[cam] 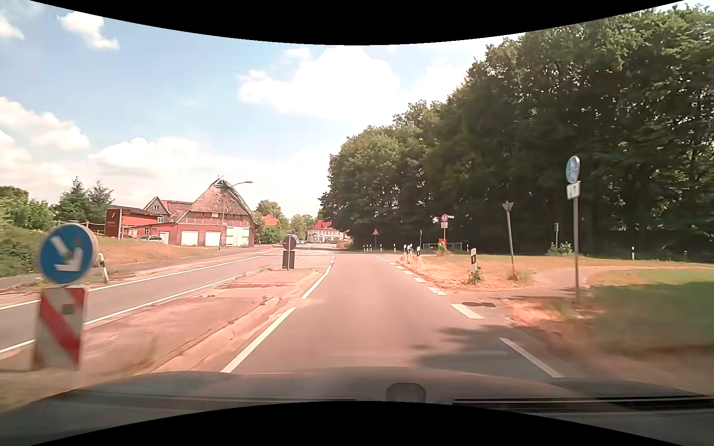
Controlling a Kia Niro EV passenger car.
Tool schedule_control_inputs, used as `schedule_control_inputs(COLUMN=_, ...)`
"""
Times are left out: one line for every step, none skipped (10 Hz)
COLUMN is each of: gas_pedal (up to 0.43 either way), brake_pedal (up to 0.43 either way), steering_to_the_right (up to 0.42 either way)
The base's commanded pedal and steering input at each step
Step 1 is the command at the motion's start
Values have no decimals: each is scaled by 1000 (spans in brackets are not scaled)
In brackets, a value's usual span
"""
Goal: Follow the waypoints while adhering to traffic rules and regulations
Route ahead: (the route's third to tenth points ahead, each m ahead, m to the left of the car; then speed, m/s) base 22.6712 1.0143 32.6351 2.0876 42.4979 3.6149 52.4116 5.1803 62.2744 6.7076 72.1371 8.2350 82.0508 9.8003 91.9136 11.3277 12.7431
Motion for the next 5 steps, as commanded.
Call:
schedule_control_inputs(gas_pedal=169, brake_pedal=0, steering_to_the_right=-14)
schedule_control_inputs(gas_pedal=169, brake_pedal=0, steering_to_the_right=-14)
schedule_control_inputs(gas_pedal=169, brake_pedal=0, steering_to_the_right=-13)
schedule_control_inputs(gas_pedal=169, brake_pedal=0, steering_to_the_right=-13)
schedule_control_inputs(gas_pedal=169, brake_pedal=0, steering_to_the_right=-13)
